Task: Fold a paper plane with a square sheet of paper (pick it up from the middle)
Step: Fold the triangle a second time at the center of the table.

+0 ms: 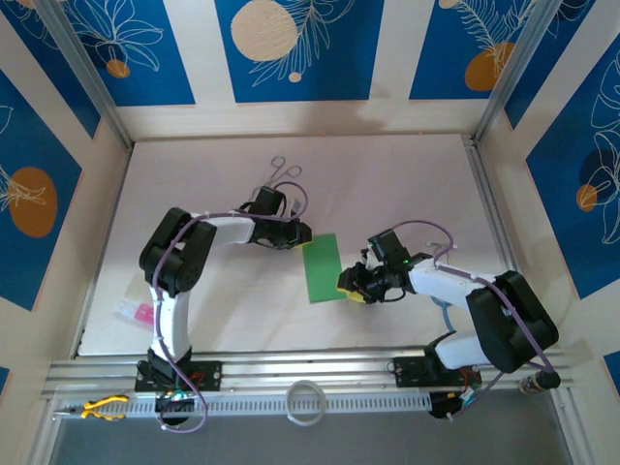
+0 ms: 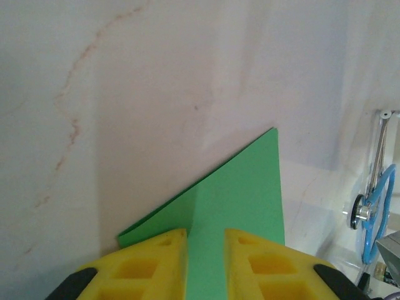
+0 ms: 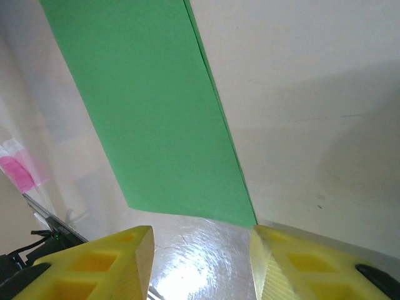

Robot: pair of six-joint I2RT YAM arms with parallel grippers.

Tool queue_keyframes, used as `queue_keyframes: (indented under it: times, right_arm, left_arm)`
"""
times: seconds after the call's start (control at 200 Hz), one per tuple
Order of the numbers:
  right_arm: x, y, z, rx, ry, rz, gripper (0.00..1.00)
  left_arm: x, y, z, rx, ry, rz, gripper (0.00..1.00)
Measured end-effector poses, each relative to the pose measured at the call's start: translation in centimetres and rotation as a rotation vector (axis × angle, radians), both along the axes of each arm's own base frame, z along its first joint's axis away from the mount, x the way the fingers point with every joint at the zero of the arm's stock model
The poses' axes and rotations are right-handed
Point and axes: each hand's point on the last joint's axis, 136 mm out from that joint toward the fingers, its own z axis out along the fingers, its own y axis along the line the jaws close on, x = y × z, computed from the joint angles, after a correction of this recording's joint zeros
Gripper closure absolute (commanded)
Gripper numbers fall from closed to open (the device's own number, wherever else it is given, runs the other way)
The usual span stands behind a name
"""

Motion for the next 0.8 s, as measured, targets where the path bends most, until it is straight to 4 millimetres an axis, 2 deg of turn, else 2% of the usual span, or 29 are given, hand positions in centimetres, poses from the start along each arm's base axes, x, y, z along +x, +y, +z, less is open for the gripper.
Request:
queue_keyframes:
  times: [0.61, 0.8]
  right_arm:
    - [-0.6, 0.1, -0.8, -0.022, 0.038, -0.001, 0.55]
    - [-0.6, -0.2, -0.5, -0.032, 0.027, -0.012, 0.59]
  left_arm:
    - [-0.4, 0.3, 0.4, -0.006, -0.022, -0.006, 0.75]
    - [-0.7, 0.3, 2.2, -0.021, -0.032, -0.01, 0.73]
